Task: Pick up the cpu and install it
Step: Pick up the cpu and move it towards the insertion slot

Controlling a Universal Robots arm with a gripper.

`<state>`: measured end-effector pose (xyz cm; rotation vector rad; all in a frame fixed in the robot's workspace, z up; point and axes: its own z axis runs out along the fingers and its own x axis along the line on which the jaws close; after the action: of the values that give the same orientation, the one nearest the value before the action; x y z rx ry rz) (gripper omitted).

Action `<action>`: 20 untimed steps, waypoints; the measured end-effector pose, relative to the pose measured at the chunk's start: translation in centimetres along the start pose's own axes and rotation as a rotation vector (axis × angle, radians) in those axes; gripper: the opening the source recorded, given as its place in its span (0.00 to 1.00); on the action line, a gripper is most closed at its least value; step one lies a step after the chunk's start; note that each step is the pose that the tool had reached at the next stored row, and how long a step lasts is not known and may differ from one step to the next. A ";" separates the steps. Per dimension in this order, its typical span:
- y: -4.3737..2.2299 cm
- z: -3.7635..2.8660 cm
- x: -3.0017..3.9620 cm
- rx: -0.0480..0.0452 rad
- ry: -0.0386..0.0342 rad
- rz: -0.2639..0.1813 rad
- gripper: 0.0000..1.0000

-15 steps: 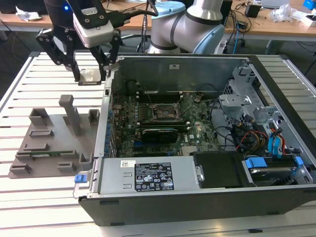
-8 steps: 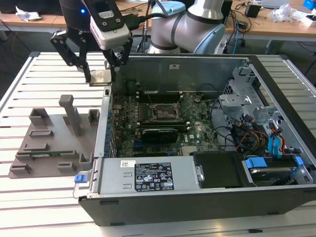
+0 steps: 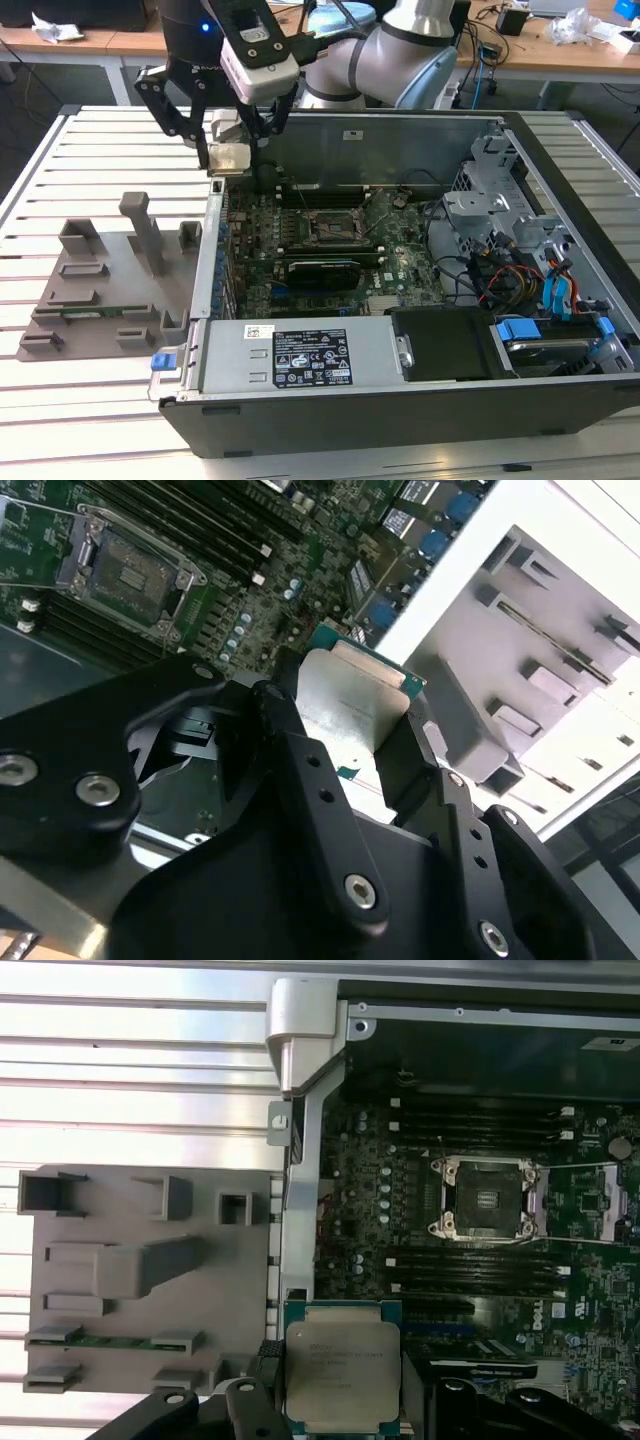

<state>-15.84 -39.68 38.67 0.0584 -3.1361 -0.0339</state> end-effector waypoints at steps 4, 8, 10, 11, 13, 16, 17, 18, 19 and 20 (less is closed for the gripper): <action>-0.03 0.10 -0.83 0.0000 0.0001 0.000 0.55; -0.06 0.22 -1.57 -0.0001 0.0002 0.000 0.55; -0.09 0.33 -2.32 -0.0001 0.0002 0.000 0.55; -0.11 0.38 -2.68 0.0000 0.0003 0.000 0.55; -0.13 0.44 -3.10 0.0000 0.0004 0.000 0.55; -0.15 0.52 -3.70 0.0000 0.0005 0.000 0.55; -0.16 0.57 -3.99 -0.0001 0.0005 0.000 0.55; -0.17 0.61 -4.24 0.0000 0.0005 0.000 0.55; -0.19 0.68 -4.67 0.0000 0.0005 0.000 0.55; -0.20 0.73 -4.98 -0.0001 0.0006 0.000 0.55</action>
<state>-10.86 -39.67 37.92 0.0584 -3.1355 -0.0339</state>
